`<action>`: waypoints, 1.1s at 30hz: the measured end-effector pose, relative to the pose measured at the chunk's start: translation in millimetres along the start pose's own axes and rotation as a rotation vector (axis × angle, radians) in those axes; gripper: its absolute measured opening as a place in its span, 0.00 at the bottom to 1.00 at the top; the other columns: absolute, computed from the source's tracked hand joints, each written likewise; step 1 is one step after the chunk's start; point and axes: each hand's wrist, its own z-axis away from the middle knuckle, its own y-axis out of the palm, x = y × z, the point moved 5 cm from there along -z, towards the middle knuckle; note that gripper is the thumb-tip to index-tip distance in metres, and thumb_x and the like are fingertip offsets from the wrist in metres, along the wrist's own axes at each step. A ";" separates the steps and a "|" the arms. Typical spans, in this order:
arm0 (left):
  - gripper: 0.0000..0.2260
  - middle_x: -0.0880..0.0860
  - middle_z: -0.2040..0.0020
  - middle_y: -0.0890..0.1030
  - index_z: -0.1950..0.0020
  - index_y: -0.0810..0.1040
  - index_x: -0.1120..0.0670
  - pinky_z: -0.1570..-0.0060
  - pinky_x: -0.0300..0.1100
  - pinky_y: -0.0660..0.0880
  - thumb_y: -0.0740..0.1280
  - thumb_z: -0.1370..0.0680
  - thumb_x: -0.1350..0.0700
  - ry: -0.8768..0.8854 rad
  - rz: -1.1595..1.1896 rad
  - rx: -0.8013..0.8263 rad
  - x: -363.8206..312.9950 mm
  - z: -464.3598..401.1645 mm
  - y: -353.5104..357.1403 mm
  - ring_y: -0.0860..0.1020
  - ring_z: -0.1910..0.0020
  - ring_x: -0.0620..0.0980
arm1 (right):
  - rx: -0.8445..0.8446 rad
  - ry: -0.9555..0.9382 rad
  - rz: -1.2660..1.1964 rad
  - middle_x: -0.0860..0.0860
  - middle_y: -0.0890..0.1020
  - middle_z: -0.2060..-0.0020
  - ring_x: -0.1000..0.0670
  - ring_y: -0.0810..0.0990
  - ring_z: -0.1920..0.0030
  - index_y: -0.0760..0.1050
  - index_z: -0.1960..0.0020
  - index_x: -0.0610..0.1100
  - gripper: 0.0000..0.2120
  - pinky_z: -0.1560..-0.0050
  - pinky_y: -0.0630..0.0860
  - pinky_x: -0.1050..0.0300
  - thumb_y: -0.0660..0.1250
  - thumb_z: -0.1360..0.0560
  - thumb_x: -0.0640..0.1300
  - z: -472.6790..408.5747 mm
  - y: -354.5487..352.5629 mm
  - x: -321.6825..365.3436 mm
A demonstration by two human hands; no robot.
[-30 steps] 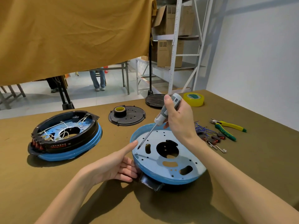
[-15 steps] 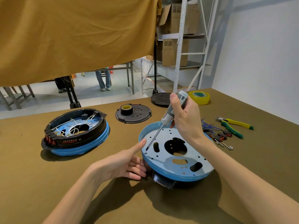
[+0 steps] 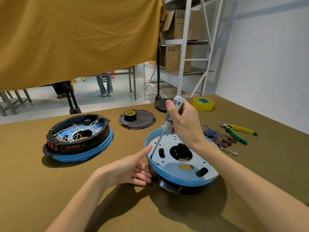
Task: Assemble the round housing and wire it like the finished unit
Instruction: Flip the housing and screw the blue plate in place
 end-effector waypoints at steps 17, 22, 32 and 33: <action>0.51 0.57 0.52 0.87 0.41 0.82 0.62 0.52 0.43 0.82 0.69 0.42 0.19 0.008 -0.015 0.000 0.1 0.3 0.4 0.87 0.51 0.52 | -0.011 -0.023 0.025 0.44 0.78 0.65 0.41 0.80 0.63 0.71 0.59 0.46 0.16 0.63 0.80 0.42 0.63 0.16 0.53 0.0 -4.3 6.0; 0.52 0.57 0.52 0.87 0.41 0.81 0.62 0.52 0.43 0.82 0.69 0.43 0.19 0.005 -0.015 0.000 0.3 0.1 0.1 0.87 0.50 0.52 | 0.004 -0.015 0.016 0.50 0.78 0.66 0.43 0.81 0.62 0.71 0.59 0.50 0.14 0.65 0.81 0.44 0.63 0.17 0.53 1.7 -2.0 4.5; 0.52 0.57 0.53 0.87 0.41 0.81 0.62 0.52 0.43 0.82 0.69 0.44 0.19 -0.005 -0.012 0.011 0.3 -1.1 -0.2 0.87 0.51 0.51 | -0.005 -0.022 0.021 0.56 0.77 0.68 0.46 0.80 0.64 0.70 0.59 0.51 0.14 0.66 0.81 0.49 0.63 0.16 0.53 0.9 0.8 3.8; 0.51 0.57 0.53 0.87 0.41 0.81 0.62 0.53 0.43 0.82 0.69 0.43 0.19 -0.005 -0.009 0.012 0.0 -0.8 0.0 0.87 0.51 0.51 | -0.003 -0.021 0.023 0.56 0.77 0.69 0.46 0.81 0.64 0.70 0.59 0.51 0.14 0.66 0.81 0.48 0.63 0.16 0.53 0.7 0.9 3.5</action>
